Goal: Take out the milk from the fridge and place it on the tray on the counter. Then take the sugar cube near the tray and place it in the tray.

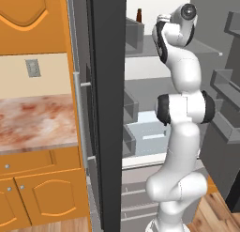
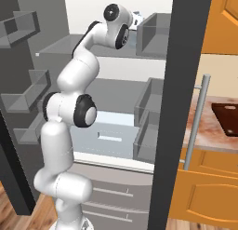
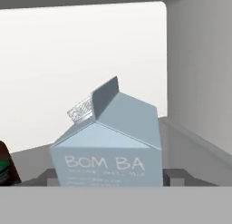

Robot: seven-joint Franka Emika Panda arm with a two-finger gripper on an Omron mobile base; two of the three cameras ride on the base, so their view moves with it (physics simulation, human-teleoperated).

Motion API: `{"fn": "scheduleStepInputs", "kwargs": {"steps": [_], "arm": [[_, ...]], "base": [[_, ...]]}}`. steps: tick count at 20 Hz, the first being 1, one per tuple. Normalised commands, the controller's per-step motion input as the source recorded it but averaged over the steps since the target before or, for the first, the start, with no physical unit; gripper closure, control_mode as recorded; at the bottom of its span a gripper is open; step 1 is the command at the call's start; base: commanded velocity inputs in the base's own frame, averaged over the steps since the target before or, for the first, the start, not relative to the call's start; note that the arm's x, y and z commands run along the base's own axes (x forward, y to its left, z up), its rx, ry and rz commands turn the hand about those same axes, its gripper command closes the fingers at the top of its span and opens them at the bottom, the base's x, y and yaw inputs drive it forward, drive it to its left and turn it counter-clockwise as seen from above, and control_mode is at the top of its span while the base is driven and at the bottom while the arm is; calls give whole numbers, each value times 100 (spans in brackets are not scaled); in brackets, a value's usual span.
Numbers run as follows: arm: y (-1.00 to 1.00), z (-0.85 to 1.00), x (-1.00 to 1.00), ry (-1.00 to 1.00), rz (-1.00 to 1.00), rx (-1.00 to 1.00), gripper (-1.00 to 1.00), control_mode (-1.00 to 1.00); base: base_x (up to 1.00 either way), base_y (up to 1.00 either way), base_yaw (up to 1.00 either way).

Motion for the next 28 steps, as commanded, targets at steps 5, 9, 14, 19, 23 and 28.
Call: {"fn": "scheduleStepInputs", "kwargs": {"steps": [5, 9, 14, 19, 23, 28], "arm": [[50, 0, -100, -3, 7, 0, 100, -100], [32, 9, -99, 2, 11, 7, 100, -100], [24, 27, -100, 1, 12, 9, 100, -100], [34, 14, -100, -2, 12, 2, 100, -100], [32, 0, -100, -7, 13, 0, 100, -100], [34, 0, -100, -16, 12, 0, 100, -100]], "base": [[0, 0, 0], [0, 0, 0], [0, 0, 0], [0, 0, 0], [0, 0, 0], [0, 0, 0]]}}
